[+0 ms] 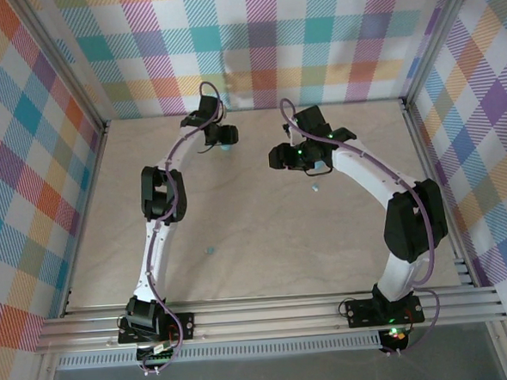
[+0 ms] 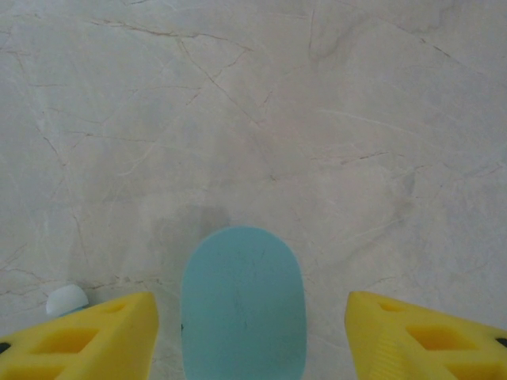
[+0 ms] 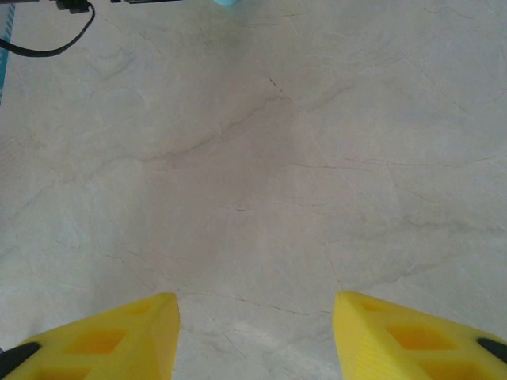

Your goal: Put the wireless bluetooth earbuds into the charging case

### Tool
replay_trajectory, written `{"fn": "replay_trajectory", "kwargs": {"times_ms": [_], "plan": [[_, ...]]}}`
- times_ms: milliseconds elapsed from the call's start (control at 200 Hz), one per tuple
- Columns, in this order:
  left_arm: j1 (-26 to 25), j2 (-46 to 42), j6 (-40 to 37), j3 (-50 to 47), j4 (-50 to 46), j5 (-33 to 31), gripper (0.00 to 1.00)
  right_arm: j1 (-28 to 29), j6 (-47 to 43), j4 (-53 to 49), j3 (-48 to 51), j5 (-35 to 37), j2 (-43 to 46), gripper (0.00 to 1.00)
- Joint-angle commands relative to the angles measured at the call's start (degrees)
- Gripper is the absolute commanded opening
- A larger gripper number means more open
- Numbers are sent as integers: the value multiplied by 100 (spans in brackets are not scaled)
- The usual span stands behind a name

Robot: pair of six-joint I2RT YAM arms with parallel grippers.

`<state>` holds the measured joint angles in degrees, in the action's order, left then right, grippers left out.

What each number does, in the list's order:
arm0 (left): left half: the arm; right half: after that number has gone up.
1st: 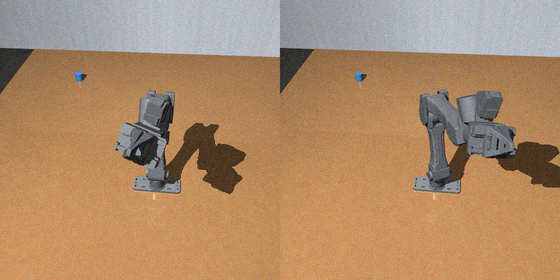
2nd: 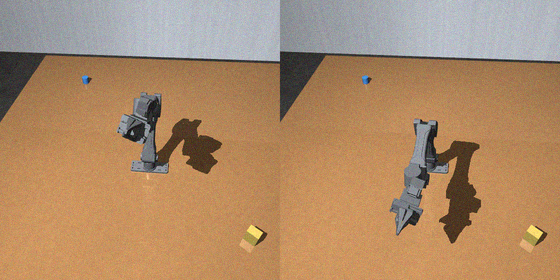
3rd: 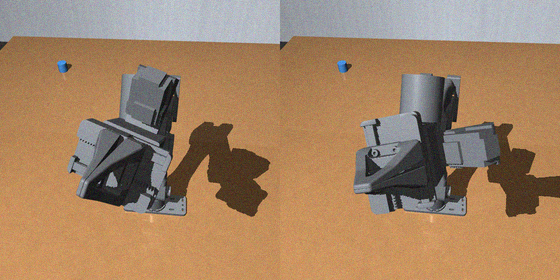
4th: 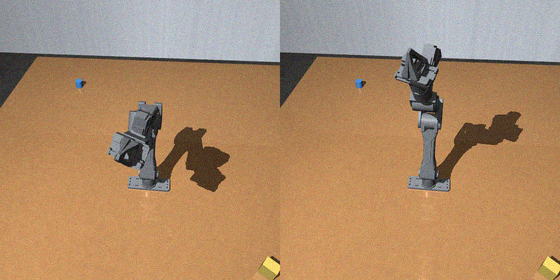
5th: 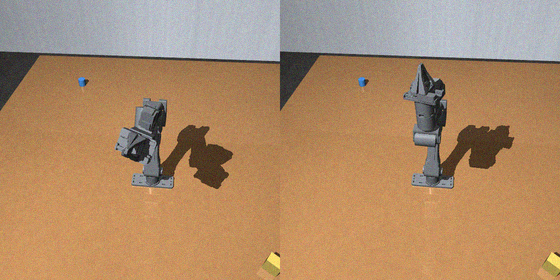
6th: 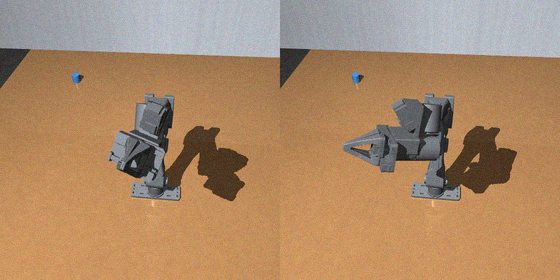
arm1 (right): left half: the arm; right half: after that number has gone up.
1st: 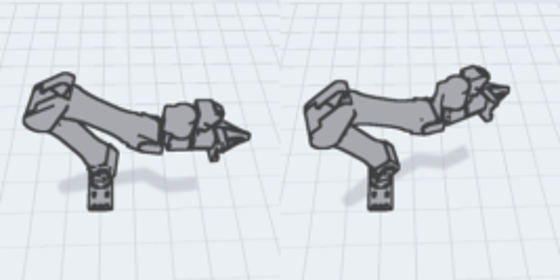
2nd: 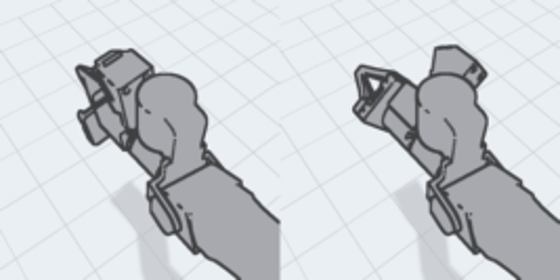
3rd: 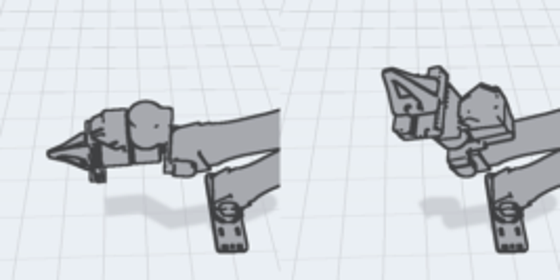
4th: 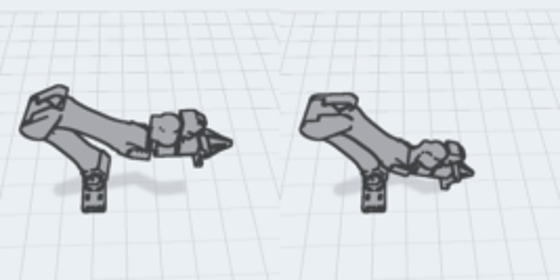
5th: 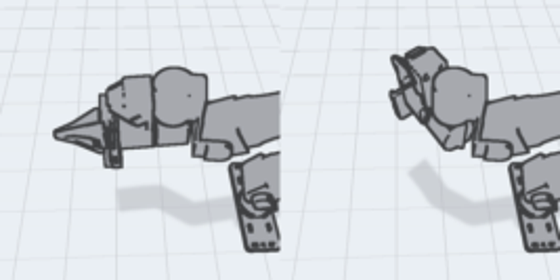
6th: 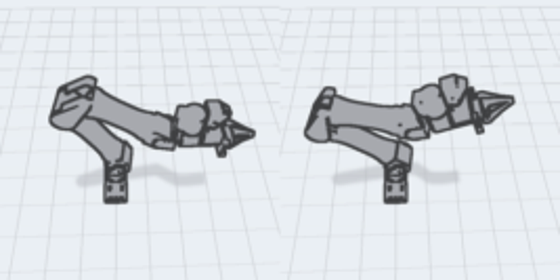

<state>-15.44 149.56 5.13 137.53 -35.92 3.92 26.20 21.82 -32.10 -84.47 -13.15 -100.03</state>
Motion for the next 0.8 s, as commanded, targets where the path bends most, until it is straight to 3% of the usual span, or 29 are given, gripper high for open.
{"fn": "replay_trajectory", "kwargs": {"times_ms": [0,280,550,795], "plan": [[37,191,-47,151,-12,16,63,-51,-80,116,-62,-144,-105,54],[-53,378,-158,151,98,21,59,-89,-99,98,-11,-151,-73,54],[-165,244,-515,-49,305,316,40,-223,58,181,190,-215,137,54],[-274,-627,-999,-1236,917,1236,29,-483,312,235,390,-517,441,54]]}}
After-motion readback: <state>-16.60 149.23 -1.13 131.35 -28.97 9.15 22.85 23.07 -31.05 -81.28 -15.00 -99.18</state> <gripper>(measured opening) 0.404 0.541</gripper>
